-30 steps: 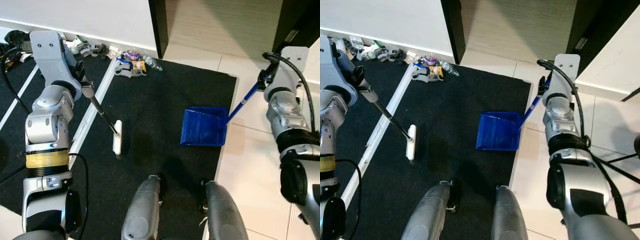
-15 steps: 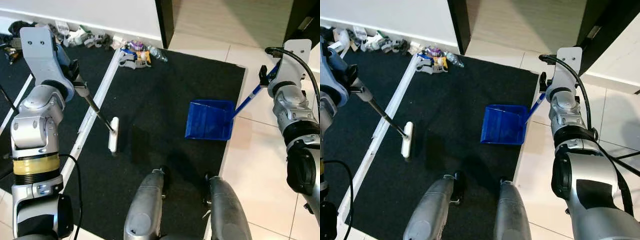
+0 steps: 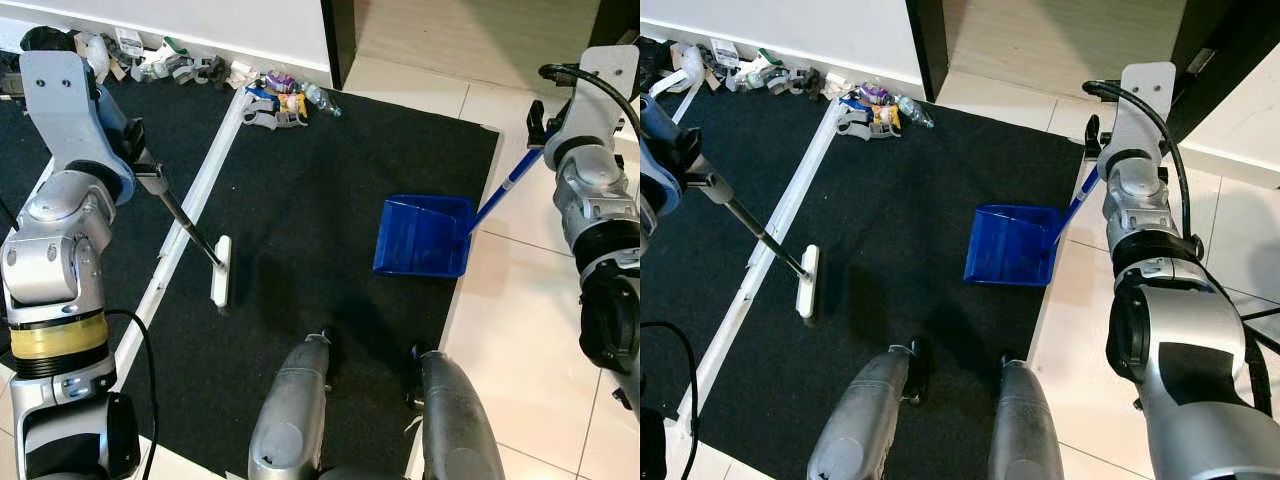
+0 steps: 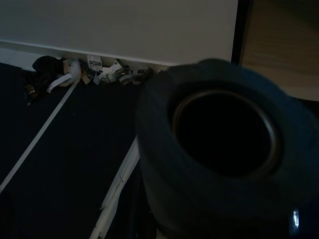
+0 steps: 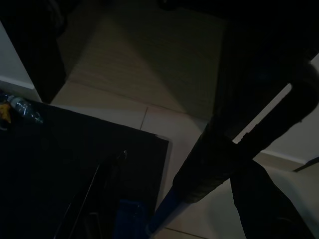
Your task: Sweep floor
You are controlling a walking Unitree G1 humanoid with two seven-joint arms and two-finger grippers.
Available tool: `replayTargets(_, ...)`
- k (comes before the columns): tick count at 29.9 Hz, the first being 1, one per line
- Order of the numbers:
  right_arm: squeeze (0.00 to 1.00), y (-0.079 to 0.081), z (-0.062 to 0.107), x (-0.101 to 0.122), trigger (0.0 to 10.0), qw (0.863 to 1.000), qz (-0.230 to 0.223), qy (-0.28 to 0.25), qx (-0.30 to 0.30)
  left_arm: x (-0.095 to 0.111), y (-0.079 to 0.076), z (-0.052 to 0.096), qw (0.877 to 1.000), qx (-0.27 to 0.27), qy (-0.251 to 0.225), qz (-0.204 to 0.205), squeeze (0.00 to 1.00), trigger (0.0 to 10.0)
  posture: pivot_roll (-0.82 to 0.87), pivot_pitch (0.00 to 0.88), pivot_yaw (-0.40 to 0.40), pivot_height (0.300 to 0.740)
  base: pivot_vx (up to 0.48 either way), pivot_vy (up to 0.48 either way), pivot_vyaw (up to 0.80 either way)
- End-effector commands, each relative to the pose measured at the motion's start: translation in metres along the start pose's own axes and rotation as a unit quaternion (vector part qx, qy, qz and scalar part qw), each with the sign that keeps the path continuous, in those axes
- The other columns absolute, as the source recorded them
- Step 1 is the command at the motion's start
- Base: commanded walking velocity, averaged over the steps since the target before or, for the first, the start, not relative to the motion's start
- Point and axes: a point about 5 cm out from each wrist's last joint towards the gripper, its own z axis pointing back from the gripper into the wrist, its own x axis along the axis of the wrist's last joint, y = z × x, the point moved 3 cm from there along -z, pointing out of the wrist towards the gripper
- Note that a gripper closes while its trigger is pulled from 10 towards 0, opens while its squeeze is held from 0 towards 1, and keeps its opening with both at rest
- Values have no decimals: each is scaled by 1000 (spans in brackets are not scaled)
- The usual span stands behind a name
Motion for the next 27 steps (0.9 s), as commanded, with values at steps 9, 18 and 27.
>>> replayTargets(9, 0, -5, 0, -6, 0, 1000, -7, 18, -7, 7, 15, 8, 1000, 22, -7, -20, 0, 10000, 213, 330, 158, 740, 0, 0, 0)
replayTargets(18, 0, -11, 0, -7, 0, 997, -74, 23, -11, 6, 10, 5, 1000, 16, -9, -13, 0, 10000, 182, 309, 148, 740, 0, 0, 0)
replayTargets(27, 0, -8, -2, 6, 0, 991, -131, -4, 18, 5, -2, 0, 1000, 13, -26, 5, 0, 10000, 129, 245, 104, 740, 0, 0, 0)
